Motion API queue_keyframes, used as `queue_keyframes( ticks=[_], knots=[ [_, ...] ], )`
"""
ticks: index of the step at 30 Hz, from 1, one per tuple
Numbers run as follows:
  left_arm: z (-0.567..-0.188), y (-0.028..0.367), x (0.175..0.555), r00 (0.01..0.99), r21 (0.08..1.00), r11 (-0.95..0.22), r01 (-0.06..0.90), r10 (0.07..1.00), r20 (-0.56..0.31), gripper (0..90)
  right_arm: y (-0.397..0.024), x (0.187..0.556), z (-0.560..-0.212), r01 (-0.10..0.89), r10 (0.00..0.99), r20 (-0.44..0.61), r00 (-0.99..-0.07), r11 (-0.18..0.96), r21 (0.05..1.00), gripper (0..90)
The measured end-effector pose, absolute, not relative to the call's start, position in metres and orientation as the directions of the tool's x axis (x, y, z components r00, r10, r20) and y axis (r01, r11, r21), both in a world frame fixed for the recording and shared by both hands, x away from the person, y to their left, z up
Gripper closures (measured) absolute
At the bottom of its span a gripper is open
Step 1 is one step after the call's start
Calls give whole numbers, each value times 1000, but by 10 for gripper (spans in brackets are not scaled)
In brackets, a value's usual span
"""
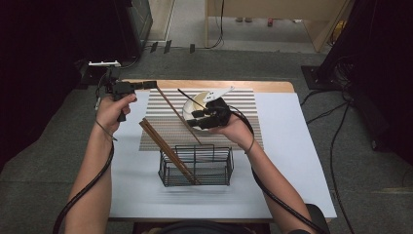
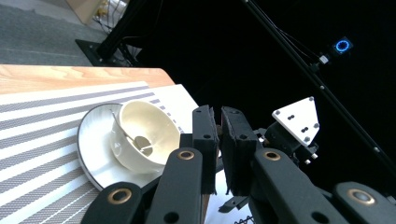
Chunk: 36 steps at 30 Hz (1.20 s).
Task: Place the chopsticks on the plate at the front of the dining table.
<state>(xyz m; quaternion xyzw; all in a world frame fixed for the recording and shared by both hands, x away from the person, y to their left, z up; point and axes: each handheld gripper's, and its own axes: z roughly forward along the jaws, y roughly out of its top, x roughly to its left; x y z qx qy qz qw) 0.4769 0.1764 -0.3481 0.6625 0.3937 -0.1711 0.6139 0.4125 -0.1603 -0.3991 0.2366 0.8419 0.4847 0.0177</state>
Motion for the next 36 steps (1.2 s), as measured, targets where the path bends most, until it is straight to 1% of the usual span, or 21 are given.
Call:
queue_keyframes(
  ticks=[5, 15, 25, 36],
  knots=[
    [-348, 172, 477, 633, 677, 64, 734, 297, -715, 861, -156, 412, -401, 381, 404, 204, -892, 427, 820, 582],
    [-348, 166, 475, 640, 682, 66, 728, 291, -711, 861, -153, 412, -404, 392, 393, 223, -892, 430, 813, 728],
    [-350, 165, 475, 636, 679, 72, 731, 287, -716, 861, -152, 410, -404, 403, 390, 234, -891, 436, 805, 836],
    [-356, 168, 476, 627, 669, 67, 740, 289, -723, 861, -157, 412, -402, 417, 404, 240, -883, 435, 798, 851]
  ],
)
